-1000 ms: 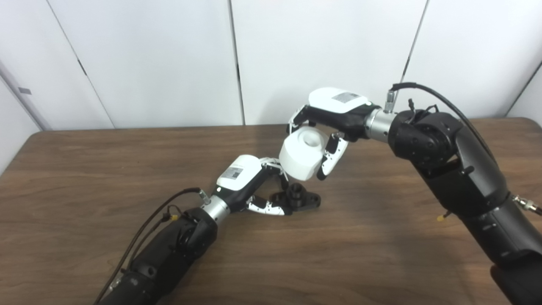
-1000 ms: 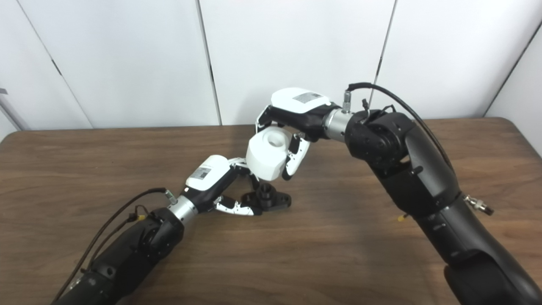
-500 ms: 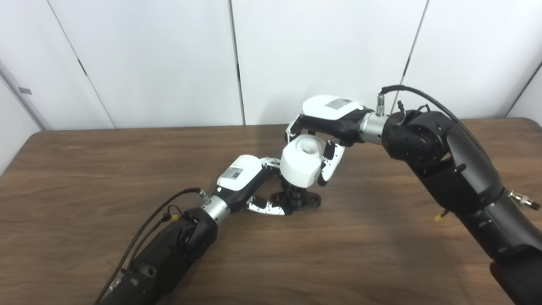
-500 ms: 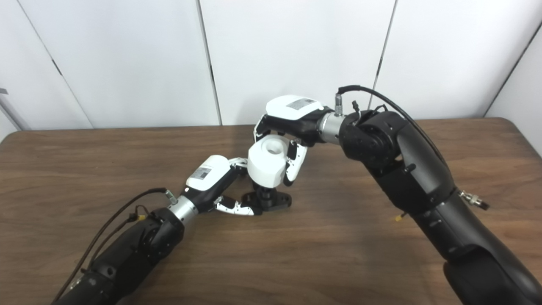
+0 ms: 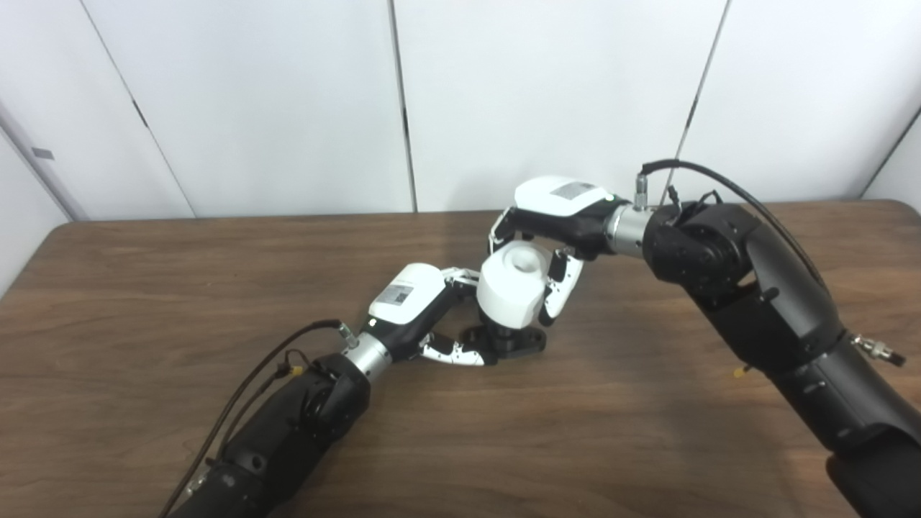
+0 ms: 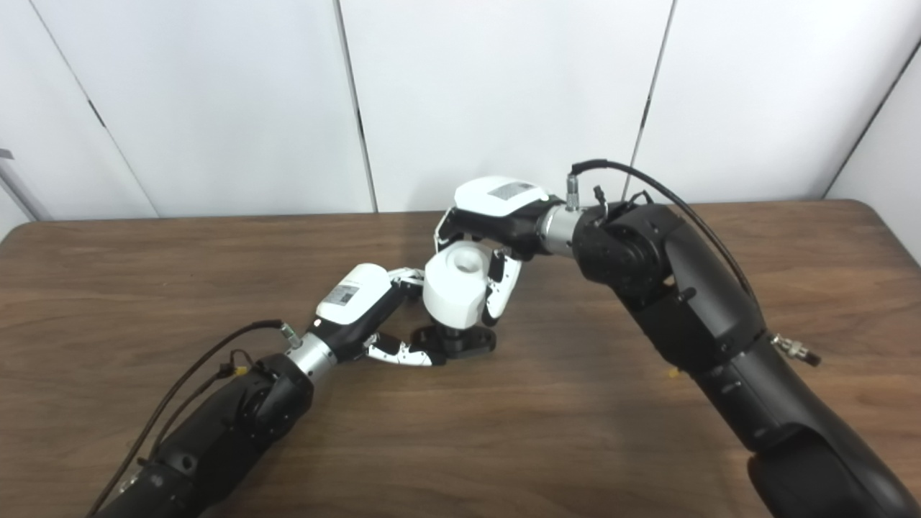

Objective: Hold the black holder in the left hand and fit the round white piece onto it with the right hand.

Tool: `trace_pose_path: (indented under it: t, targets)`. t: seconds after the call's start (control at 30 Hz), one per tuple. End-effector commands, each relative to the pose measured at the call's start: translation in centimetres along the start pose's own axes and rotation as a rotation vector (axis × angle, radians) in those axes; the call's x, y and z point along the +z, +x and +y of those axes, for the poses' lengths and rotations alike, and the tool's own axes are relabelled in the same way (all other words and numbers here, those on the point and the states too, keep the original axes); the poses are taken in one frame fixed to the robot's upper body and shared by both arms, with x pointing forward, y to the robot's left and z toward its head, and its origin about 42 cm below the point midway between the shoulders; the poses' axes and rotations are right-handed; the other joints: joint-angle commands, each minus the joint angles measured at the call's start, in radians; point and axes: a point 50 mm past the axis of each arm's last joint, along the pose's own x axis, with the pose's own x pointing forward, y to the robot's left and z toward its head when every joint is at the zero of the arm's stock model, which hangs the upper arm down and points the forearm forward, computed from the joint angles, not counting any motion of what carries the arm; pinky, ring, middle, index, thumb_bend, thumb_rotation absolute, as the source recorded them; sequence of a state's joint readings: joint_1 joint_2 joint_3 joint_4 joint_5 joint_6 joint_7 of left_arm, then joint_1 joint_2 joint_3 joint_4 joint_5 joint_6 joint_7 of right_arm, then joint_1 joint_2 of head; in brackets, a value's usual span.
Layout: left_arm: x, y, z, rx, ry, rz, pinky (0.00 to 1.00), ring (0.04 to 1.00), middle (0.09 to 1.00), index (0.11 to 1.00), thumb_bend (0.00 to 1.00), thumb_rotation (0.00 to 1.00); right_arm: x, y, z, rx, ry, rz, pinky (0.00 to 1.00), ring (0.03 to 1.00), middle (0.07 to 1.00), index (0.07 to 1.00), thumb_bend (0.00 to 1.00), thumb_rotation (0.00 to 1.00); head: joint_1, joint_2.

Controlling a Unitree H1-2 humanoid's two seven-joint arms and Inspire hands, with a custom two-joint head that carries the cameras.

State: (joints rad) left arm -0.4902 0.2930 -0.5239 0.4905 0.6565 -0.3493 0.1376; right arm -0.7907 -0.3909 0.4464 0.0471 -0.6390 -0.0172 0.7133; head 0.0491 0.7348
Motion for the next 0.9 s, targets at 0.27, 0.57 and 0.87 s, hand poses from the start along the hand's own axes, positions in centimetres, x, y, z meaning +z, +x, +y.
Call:
trace_pose_path:
  t: [0.27, 0.57, 0.87]
  targets:
    - [-2.4, -3.8, -4.0, -0.215, 0.014, 0.171, 0.65, 0.782, 0.788, 0.479, 0.52, 0.07, 0.7, 0.5, -2.2, -0.07, -0.024, -0.026, 0.71, 0.785, 0.756, 0.482, 0.52, 0.14, 0.007, 0.002]
    - [-2.2, -3.6, -4.0, -0.213, 0.01, 0.17, 0.66, 0.789, 0.788, 0.479, 0.52, 0.07, 1.0, 0.9, -1.9, -0.054, -0.006, -0.029, 0.71, 0.789, 0.765, 0.484, 0.52, 0.14, 0.008, 0.003]
    - [-2.1, -3.6, -4.1, -0.205, 0.002, 0.167, 0.65, 0.783, 0.783, 0.478, 0.52, 0.07, 1.2, 1.4, -1.7, -0.052, -0.007, -0.043, 0.7, 0.792, 0.763, 0.483, 0.52, 0.14, 0.01, 0.002]
